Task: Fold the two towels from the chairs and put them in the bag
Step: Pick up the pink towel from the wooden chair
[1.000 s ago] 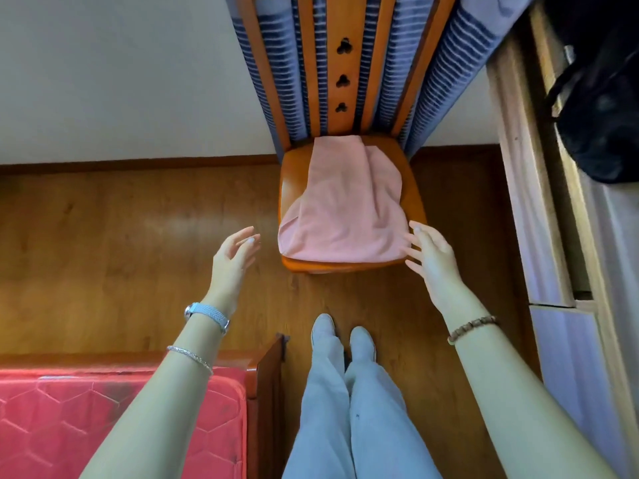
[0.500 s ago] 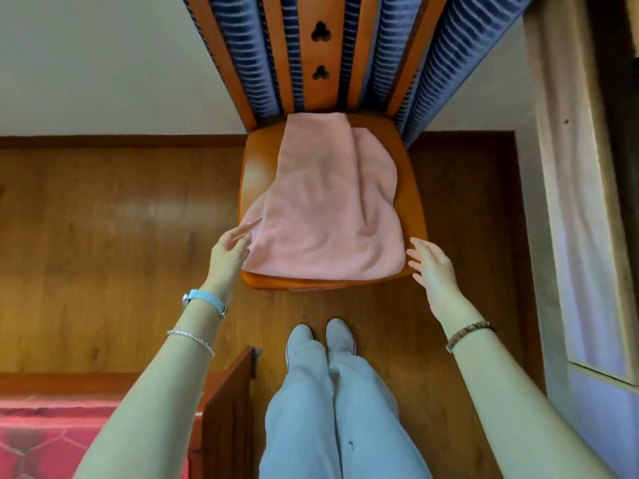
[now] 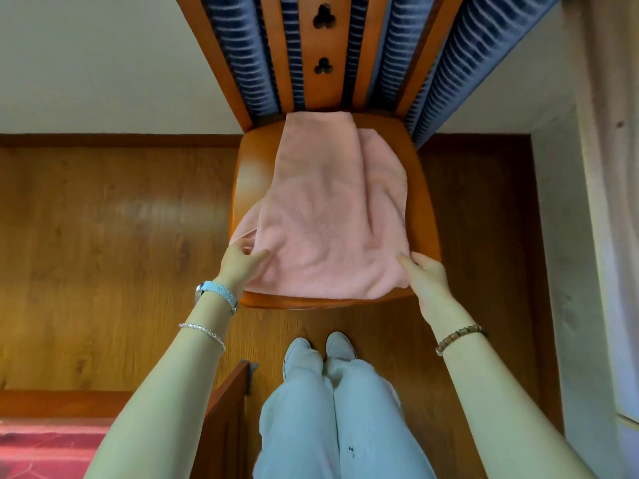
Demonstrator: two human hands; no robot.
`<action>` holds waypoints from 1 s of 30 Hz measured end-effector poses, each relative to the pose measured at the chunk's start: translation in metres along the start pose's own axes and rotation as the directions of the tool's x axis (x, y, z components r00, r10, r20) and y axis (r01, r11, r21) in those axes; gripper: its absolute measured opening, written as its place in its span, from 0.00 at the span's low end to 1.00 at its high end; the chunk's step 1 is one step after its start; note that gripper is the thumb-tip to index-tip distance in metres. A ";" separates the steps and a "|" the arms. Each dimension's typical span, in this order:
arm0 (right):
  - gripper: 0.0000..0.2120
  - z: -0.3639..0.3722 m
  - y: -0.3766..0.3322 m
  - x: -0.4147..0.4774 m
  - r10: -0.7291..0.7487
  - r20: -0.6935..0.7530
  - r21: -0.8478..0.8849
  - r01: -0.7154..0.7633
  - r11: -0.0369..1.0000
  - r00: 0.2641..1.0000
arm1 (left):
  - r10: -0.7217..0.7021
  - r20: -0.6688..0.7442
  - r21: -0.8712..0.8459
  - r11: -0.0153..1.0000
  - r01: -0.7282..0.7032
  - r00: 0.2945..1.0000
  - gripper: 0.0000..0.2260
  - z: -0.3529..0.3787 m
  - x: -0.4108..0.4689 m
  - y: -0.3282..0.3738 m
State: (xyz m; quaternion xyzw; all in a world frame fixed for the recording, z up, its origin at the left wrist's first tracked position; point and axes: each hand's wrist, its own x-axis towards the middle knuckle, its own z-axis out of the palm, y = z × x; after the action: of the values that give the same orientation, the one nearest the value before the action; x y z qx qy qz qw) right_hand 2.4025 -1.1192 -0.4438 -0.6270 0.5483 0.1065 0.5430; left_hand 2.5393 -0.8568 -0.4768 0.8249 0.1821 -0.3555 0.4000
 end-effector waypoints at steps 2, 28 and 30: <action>0.21 0.001 -0.005 -0.005 -0.030 0.005 -0.012 0.031 0.999 1.000 | 0.033 0.013 -0.038 0.999 -0.033 0.999 0.13 0.002 -0.004 0.001; 0.09 -0.059 -0.194 -0.217 -0.323 -0.094 0.257 0.337 0.906 0.942 | 0.218 -0.417 -0.410 0.821 -0.397 0.882 0.10 -0.155 -0.230 0.137; 0.12 -0.056 -0.211 -0.231 -0.340 -0.071 0.262 0.346 0.901 0.938 | 0.197 -0.456 -0.432 0.803 -0.410 0.868 0.11 -0.172 -0.245 0.140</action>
State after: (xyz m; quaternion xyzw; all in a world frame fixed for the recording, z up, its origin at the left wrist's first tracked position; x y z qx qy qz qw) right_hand 2.4591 -1.0722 -0.1345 -0.6347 0.4452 -0.0742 0.6272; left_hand 2.5304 -0.8113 -0.1502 0.7594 0.2087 -0.0524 0.6141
